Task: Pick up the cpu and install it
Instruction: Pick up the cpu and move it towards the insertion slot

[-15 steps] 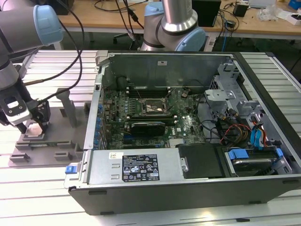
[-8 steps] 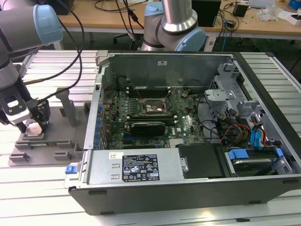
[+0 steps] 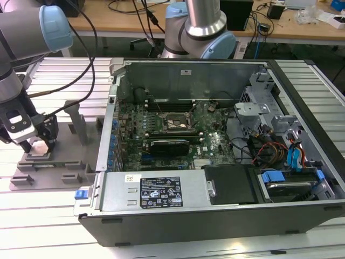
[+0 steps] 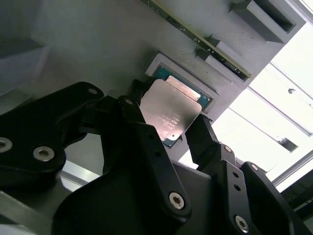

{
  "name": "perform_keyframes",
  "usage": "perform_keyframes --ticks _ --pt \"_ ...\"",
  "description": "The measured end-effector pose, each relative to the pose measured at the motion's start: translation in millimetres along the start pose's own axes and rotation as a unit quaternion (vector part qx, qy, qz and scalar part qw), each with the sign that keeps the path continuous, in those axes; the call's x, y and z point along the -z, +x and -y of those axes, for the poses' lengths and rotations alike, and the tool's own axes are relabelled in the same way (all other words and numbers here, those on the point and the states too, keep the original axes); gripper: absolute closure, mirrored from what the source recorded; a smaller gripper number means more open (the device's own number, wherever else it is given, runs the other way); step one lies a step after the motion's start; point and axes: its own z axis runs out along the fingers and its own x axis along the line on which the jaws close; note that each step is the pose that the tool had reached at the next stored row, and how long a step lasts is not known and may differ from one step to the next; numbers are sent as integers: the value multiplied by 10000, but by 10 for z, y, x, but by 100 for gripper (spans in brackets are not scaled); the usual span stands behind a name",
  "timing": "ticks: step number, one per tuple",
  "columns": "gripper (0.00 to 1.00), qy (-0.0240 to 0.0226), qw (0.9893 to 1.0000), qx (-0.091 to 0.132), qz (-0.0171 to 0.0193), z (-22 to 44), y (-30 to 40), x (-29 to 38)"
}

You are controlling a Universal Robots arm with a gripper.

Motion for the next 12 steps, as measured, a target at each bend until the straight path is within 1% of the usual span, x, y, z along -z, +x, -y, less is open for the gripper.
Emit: perform_keyframes --ticks 8,9,10,12 --pt "37 0 10000 0 0 1 0 9" --pt "39 1 10000 0 0 1 0 9" --pt "45 1 10000 0 -1 1 0 10" --pt "46 0 10000 0 -1 1 0 10"
